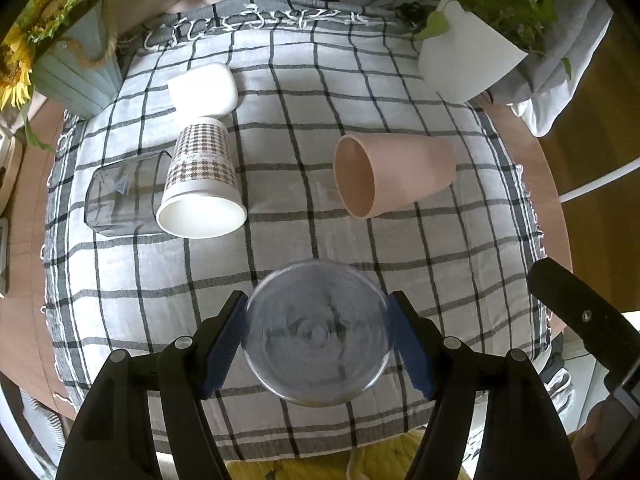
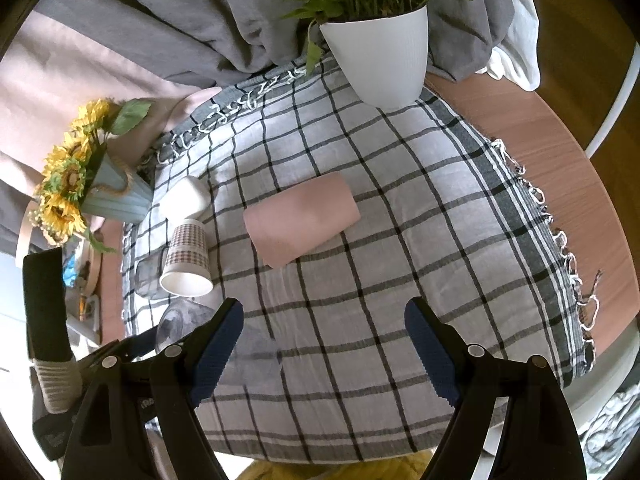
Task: Flip cup upside down
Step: 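Lift and rotate the clear cup with the left tool, rim turning downward, then set the clear cup rim-down on the cloth and open the left tool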
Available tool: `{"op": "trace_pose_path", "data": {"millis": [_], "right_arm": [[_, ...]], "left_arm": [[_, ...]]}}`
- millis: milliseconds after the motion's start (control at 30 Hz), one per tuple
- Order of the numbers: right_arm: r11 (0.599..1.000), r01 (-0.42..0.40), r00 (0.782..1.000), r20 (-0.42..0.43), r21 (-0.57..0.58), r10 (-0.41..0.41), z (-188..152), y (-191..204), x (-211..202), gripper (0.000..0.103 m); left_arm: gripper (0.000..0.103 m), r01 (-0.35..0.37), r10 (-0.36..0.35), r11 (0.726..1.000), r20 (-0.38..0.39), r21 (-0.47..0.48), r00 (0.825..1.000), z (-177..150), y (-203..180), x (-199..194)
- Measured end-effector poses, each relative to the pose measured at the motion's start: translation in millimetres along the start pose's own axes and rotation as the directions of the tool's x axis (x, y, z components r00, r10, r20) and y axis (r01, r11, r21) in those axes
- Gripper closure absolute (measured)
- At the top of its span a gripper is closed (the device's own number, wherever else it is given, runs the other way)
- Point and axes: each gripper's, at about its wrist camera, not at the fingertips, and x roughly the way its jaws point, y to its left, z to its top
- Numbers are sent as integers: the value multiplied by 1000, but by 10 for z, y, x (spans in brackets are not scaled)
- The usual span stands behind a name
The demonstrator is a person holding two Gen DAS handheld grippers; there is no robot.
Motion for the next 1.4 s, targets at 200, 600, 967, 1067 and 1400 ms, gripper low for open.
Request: {"op": "trace_pose_path", "data": {"millis": [200,600,967,1067,1400], "right_arm": [[1000,12,1000,7,7,-12,-1,-39,-28,20],[998,45,999,29,42,-46,28,-137,-67,20],[998,52,998,31,42,-54,6,-132,-78,20],[997,57,998,36,43,-58,4,-130,-91,20],[997,66,992,110,28,-69,-19,-27,-365,18]], "left_arm": [[33,-19,19,1000,13,12,1000,68,-49,38],[32,-51,49,997,32,57,998,204,-204,134],[32,-39,37,998,33,55,999,210,-185,148],[29,-18,17,998,19,52,1000,212,-176,171],[10,-5,0,999,120,37,993,177,-121,-140]]}}
